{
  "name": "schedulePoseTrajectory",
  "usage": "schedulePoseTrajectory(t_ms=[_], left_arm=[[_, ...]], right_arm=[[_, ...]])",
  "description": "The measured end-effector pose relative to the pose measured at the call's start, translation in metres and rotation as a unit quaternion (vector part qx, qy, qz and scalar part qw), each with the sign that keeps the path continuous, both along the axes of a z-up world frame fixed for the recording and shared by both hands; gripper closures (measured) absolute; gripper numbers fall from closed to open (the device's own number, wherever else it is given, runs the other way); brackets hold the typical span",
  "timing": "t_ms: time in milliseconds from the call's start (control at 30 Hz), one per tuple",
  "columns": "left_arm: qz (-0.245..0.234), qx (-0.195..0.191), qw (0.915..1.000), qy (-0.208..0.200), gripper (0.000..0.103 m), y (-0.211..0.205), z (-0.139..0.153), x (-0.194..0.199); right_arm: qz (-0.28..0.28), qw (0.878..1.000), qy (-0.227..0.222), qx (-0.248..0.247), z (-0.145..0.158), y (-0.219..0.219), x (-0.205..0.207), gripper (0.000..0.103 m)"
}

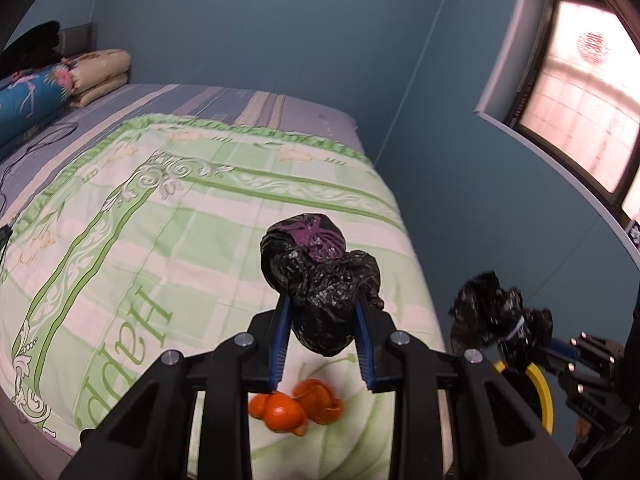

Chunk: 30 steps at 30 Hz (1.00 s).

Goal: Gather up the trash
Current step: 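Carry the black bag with the left tool while the right tool carries its black bag to the bin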

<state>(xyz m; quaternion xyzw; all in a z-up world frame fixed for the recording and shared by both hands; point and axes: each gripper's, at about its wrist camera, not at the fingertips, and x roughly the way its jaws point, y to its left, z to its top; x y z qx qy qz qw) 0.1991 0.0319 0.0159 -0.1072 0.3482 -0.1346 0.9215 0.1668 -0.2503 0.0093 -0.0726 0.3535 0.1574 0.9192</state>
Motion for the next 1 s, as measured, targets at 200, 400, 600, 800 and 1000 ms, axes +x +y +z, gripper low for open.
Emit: schedulePoseTrajectory(t_ms=[200,400,600,800,1000], left_arm=[[-0.038,-0.002,0.9992,-0.014,0.076,-0.030,0.013,-0.015],[-0.077,0.003,0.9967,-0.027,0.076,-0.066,0.021,-0.031],[-0.111,0.010,0.9935,-0.025,0.076,-0.101,0.022,-0.047],[-0.150,0.021,0.9880,-0.027,0.076,-0.132,0.018,-0.062],[-0.188,0.028,0.9815,-0.026,0.076,-0.163,0.010,-0.077]], right_arm=[[-0.027,0.999,-0.020,0.006,0.012,-0.023,-0.014,0.087],[-0.061,0.998,-0.032,0.013,0.019,-0.050,-0.029,0.087],[-0.098,0.994,-0.037,0.015,0.020,-0.078,-0.041,0.087],[-0.133,0.990,-0.033,0.015,0.013,-0.105,-0.057,0.087],[-0.177,0.984,-0.029,0.019,0.003,-0.134,-0.080,0.087]])
